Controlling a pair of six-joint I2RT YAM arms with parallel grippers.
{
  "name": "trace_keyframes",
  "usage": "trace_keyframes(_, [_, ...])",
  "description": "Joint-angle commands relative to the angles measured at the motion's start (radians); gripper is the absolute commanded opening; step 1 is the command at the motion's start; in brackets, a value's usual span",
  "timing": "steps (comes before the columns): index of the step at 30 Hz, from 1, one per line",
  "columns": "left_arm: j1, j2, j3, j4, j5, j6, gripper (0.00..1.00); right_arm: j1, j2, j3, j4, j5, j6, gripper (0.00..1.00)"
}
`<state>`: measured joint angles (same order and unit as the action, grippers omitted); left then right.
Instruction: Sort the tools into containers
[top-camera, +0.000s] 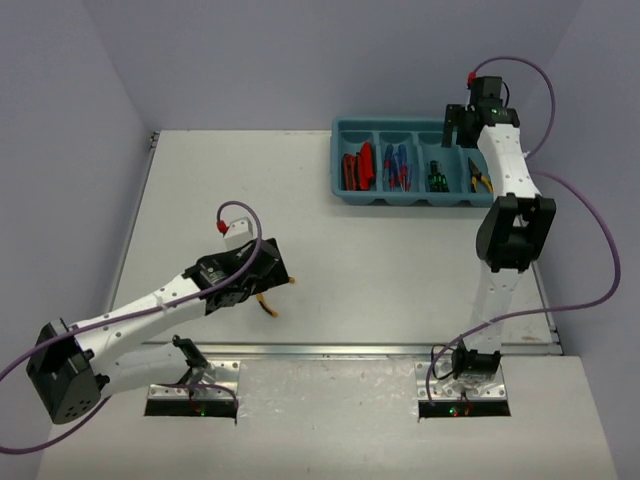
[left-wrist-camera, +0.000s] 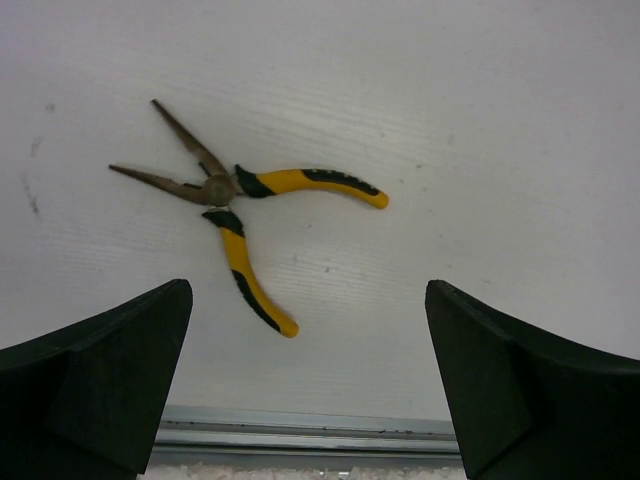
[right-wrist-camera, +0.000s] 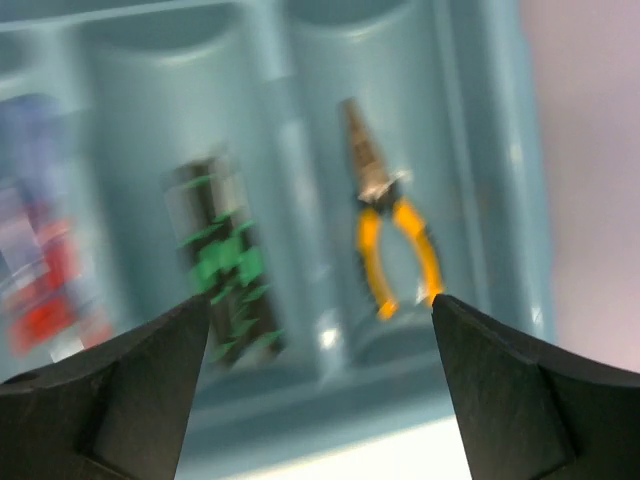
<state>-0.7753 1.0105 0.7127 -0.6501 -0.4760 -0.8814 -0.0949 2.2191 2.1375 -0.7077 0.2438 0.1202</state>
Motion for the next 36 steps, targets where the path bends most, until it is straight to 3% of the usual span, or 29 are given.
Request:
trace_keyframes(1, [0.007,0.142,0.083,-0.207,-0.130,-0.347,1.00,0.204,-0.280,-0.177,0.050,-0.073,0.081,0.96])
trace_keyframes(3, [0.009,0.227,0.123,-0.314,-0.145,-0.494,1.00,0.290,-0.361,-0.303,0.068,-0.077,0.079,0.99])
trace_keyframes(9, [0.021,0.395,0.139,-0.254,-0.040,-0.537,0.97,0.515,-0.527,-0.605,0.181,-0.126,0.125,0.99])
trace_keyframes(16, [0.021,0.448,0.074,-0.177,0.056,-0.582,0.79,0.570,-0.653,-0.840,0.258,-0.172,0.164,0.99])
trace_keyframes(22, [0.022,0.484,-0.025,-0.066,0.114,-0.587,0.43,0.571,-0.762,-0.968,0.298,-0.208,0.175,0.99])
trace_keyframes(26, [0.022,0.517,-0.038,-0.042,0.123,-0.585,0.30,0.572,-0.812,-1.003,0.304,-0.239,0.177,0.99])
trace_keyframes(28, [0.022,0.525,-0.046,-0.032,0.131,-0.578,0.18,0.570,-0.842,-1.016,0.309,-0.248,0.183,0.99])
trace_keyframes(31, [0.021,0.497,-0.056,-0.031,0.132,-0.566,0.01,0.572,-0.884,-1.081,0.373,-0.392,0.200,0.99])
trace_keyframes(32, [0.018,0.496,-0.056,-0.032,0.126,-0.560,0.00,0.571,-0.894,-1.097,0.399,-0.399,0.206,0.99])
trace_keyframes(36, [-0.011,0.357,-0.060,0.006,0.020,-0.412,0.00,0.572,-0.896,-1.152,0.523,-0.690,0.271,0.99])
